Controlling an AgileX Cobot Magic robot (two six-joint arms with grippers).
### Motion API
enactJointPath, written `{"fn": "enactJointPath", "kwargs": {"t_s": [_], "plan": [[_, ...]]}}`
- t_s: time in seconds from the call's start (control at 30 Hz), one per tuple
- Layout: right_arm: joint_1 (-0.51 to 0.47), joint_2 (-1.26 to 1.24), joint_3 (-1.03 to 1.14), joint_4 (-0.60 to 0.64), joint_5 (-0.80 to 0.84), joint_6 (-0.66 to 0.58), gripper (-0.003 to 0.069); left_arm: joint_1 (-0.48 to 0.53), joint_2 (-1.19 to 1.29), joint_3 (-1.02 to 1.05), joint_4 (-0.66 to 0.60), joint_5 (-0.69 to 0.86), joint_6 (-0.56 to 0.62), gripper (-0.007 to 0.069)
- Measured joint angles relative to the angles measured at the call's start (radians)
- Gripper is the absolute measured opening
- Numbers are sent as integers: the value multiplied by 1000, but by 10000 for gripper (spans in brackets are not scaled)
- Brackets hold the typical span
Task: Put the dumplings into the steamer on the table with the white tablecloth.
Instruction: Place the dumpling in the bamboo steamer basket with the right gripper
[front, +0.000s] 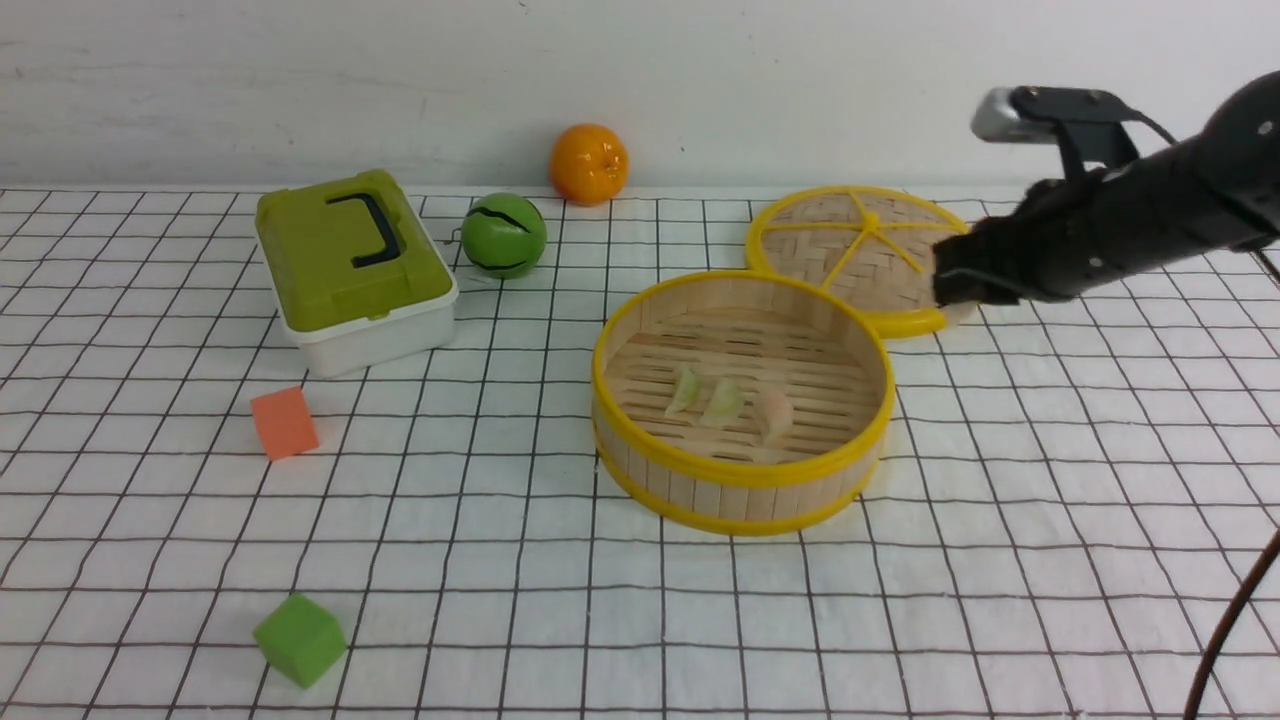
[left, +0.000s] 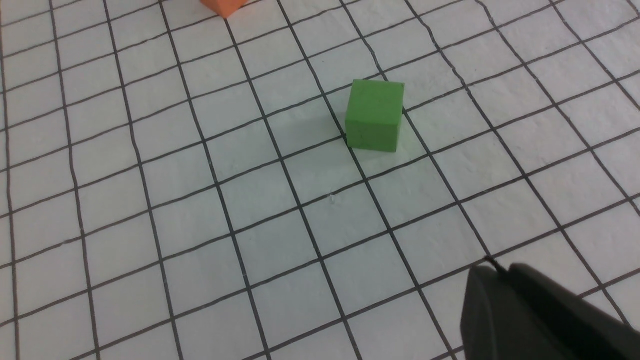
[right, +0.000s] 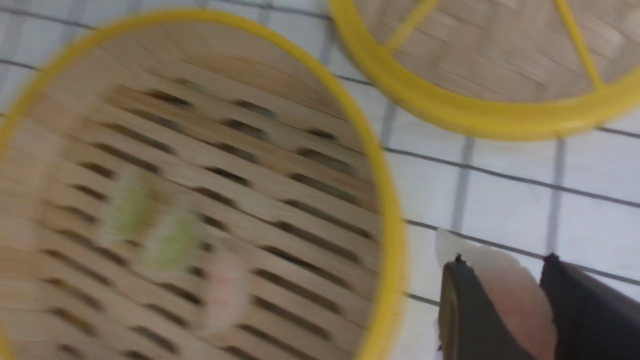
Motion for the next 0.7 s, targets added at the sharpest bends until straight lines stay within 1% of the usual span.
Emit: {"fn": "enactJointPath", "kwargs": {"t_s": [0.03, 0.07, 0.1, 0.2, 0.47, 0.6, 0.67, 0.7], "plan": [[36, 0, 0, 33, -2, 0, 185, 0, 0, 0, 0, 0, 0, 17], [52, 3, 0, 41, -1, -2, 185, 0, 0, 0, 0, 0, 0, 19], [89, 25, 0, 50, -11, -11, 185, 0, 0, 0, 0, 0, 0, 19], [130, 78, 0, 55, -39, -17, 185, 0, 0, 0, 0, -1, 0, 19], [136, 179, 1, 55, -84, -5, 186, 0, 0, 0, 0, -6, 0, 19], [136, 188, 1, 56, -83, -3, 241, 0, 0, 0, 0, -6, 0, 19], [136, 188, 1, 60, -85, -3, 309, 0, 0, 0, 0, -6, 0, 20], [136, 188, 1, 60, -87, -3, 309, 0, 0, 0, 0, -6, 0, 20]]}}
